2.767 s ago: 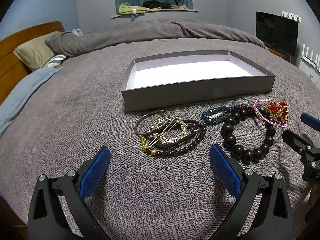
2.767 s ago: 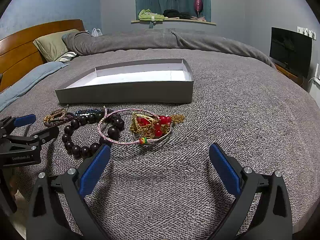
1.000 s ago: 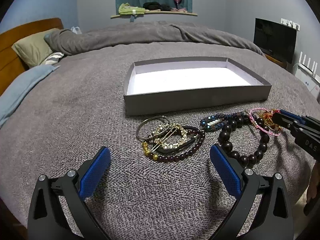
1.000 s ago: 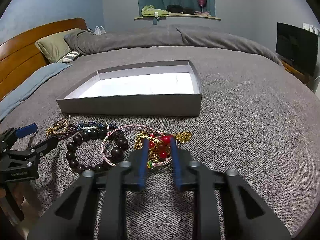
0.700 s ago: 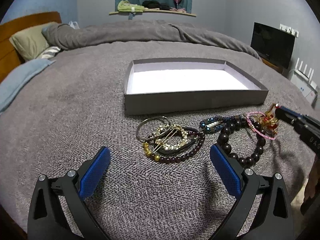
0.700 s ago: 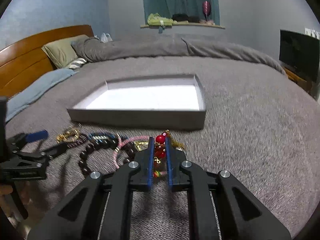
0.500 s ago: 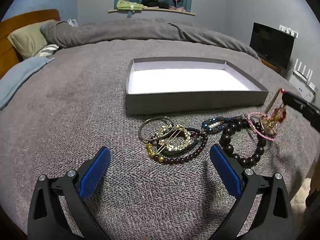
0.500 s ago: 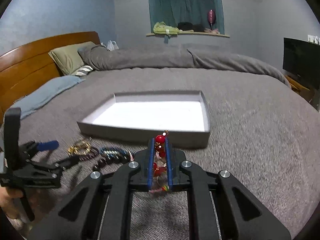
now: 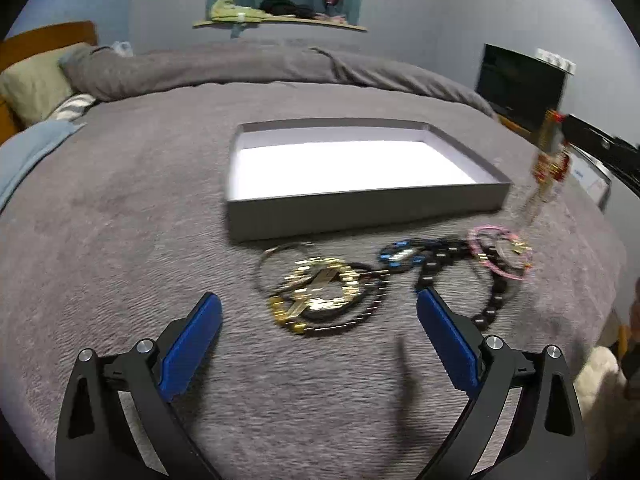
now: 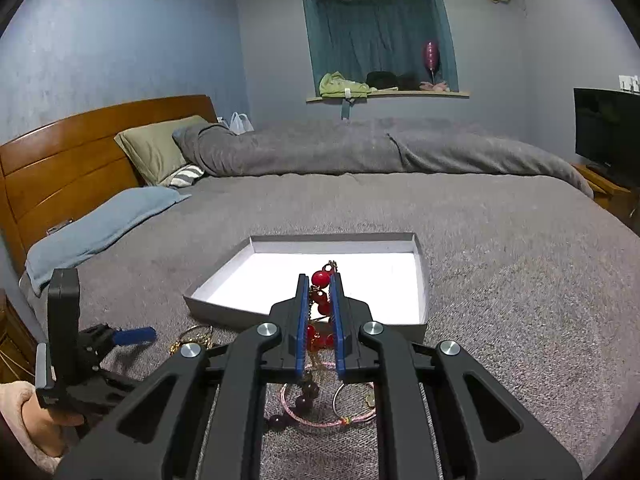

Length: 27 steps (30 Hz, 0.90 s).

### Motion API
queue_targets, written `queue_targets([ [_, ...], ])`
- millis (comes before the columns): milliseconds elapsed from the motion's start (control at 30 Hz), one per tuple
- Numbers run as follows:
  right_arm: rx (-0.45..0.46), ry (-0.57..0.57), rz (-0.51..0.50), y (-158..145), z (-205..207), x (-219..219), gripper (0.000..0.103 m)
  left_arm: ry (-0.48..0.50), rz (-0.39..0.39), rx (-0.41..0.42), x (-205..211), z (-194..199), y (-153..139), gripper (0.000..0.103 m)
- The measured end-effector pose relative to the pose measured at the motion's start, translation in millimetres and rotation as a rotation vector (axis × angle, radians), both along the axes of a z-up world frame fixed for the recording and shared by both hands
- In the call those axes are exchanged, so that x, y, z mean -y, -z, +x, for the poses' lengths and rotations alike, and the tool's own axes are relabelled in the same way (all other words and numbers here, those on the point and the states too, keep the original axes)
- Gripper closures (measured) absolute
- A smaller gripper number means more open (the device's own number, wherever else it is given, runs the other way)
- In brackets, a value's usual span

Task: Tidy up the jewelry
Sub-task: 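Grasp the silver bangle with the left gripper while the right gripper carries the ornament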

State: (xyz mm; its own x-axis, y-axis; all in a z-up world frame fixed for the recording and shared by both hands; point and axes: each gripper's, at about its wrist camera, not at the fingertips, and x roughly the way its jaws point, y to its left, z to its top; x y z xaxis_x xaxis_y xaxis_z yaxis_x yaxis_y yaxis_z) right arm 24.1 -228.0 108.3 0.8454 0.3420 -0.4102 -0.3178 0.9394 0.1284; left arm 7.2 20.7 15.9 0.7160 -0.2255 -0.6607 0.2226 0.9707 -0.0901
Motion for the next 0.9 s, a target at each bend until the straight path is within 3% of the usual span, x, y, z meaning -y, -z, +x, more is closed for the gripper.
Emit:
queue_targets([
  [133, 0.003, 0.004, 0.017, -3, -1, 4, 0.093, 0.055, 0.051, 0.049, 15, -3, -11, 0.007],
  [300, 0.009, 0.008, 0.033, -3, -2, 7, 0.093, 0.027, 0.028, 0.05, -2, 5, -18, 0.009],
  [367, 0.01, 0.009, 0.033, -2, -3, 7, 0.093, 0.006, 0.025, 0.04, -11, 10, -18, 0.02],
  [433, 0.003, 0.007, 0.032, 0, -2, 8, 0.093, -0.005, 0.03, 0.022, -17, 16, -17, 0.043],
  [633, -0.016, 0.006, 0.029, 6, 2, 7, 0.093, -0.027, 0.003, -0.037, -35, 34, -9, 0.071],
  [800, -0.026, 0.007, 0.03, 9, 7, 7, 0.093, 0.002, -0.038, -0.075, -38, 35, -5, 0.072],
  [867, -0.029, 0.007, 0.029, 12, 8, 7, 0.093, 0.019, -0.07, -0.104, -36, 38, -2, 0.066],
  [900, -0.03, 0.006, 0.027, 13, 8, 6, 0.093, 0.014, -0.083, -0.109, -36, 39, -1, 0.057],
])
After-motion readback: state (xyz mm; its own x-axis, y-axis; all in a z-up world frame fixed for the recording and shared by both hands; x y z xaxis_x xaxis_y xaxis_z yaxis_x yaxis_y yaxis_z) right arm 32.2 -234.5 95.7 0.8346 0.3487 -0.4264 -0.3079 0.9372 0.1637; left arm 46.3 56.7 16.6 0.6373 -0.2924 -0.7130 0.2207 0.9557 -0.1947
